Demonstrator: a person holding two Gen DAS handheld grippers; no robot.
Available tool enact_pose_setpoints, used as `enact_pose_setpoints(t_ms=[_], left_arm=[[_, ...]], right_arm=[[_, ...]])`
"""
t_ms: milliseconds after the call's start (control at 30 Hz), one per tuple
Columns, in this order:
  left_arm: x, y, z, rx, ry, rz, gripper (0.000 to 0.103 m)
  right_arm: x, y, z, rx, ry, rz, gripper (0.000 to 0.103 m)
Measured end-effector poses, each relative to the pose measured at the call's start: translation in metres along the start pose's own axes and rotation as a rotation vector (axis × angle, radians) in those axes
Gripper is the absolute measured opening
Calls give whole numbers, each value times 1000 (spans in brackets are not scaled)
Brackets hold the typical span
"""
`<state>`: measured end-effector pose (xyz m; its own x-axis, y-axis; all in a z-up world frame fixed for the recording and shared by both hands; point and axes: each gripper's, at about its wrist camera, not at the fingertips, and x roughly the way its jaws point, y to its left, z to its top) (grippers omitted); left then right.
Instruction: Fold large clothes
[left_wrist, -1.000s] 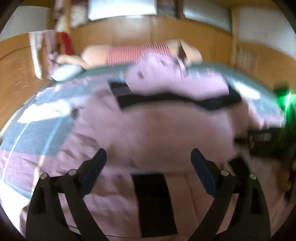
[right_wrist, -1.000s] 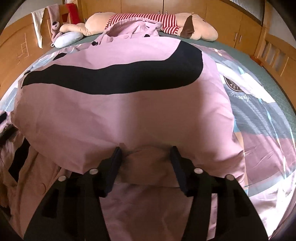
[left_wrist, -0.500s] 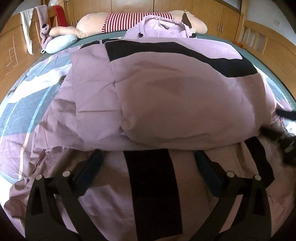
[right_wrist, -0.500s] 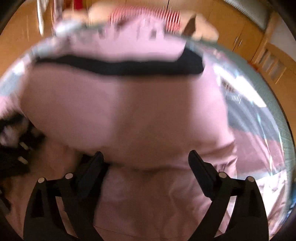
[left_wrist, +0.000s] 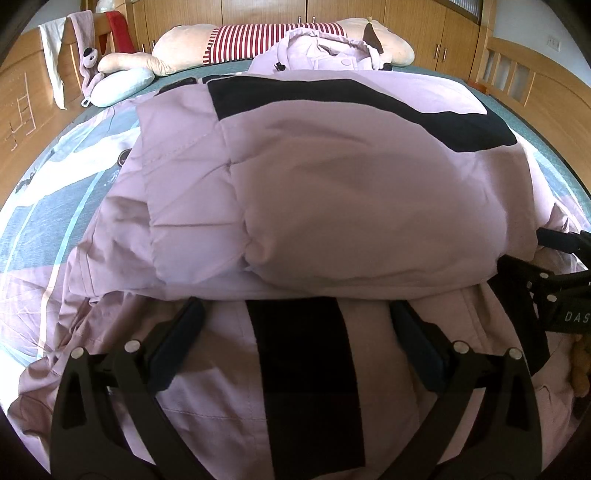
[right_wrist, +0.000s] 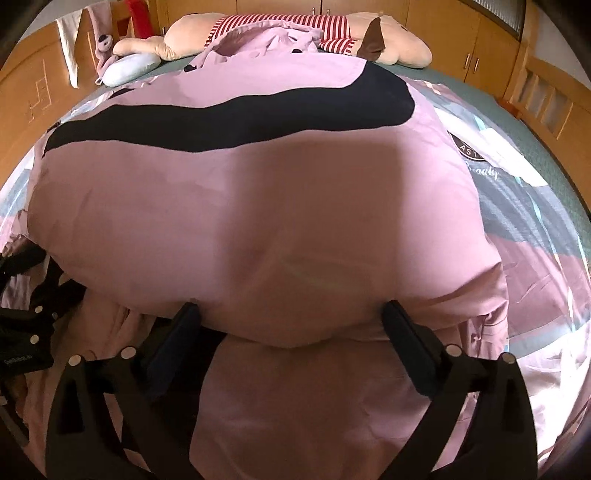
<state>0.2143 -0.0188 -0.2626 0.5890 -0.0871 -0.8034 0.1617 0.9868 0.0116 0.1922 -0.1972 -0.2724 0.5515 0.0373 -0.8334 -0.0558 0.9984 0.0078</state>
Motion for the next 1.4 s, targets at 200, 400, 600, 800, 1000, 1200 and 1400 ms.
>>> enact_pose_setpoints(t_ms=[200, 400, 600, 800, 1000, 1200, 1400], left_arm=[[-50, -13, -1, 34, -219, -10, 101], [-3, -12, -5, 13, 15, -37, 101], [-3, -7, -5, 0, 12, -29, 101], [-1, -5, -4, 0, 10, -29, 101], [-2, -6, -3, 2, 11, -29, 101], [-1, -7, -4, 2, 10, -28, 101], [-5, -6, -4, -3, 6, -33, 101]], right_arm=[[3, 1, 0, -11, -3, -5, 102], [-7, 5, -2, -12, 4, -20, 102], [-90, 13, 12, -30, -345, -49, 93], [-3, -36, 9, 133, -46, -51, 93], [-3, -36, 8, 117, -33, -56, 99], [-43, -38, 3, 132, -167, -115, 99], [-4, -48, -1, 152, -26, -99, 100]])
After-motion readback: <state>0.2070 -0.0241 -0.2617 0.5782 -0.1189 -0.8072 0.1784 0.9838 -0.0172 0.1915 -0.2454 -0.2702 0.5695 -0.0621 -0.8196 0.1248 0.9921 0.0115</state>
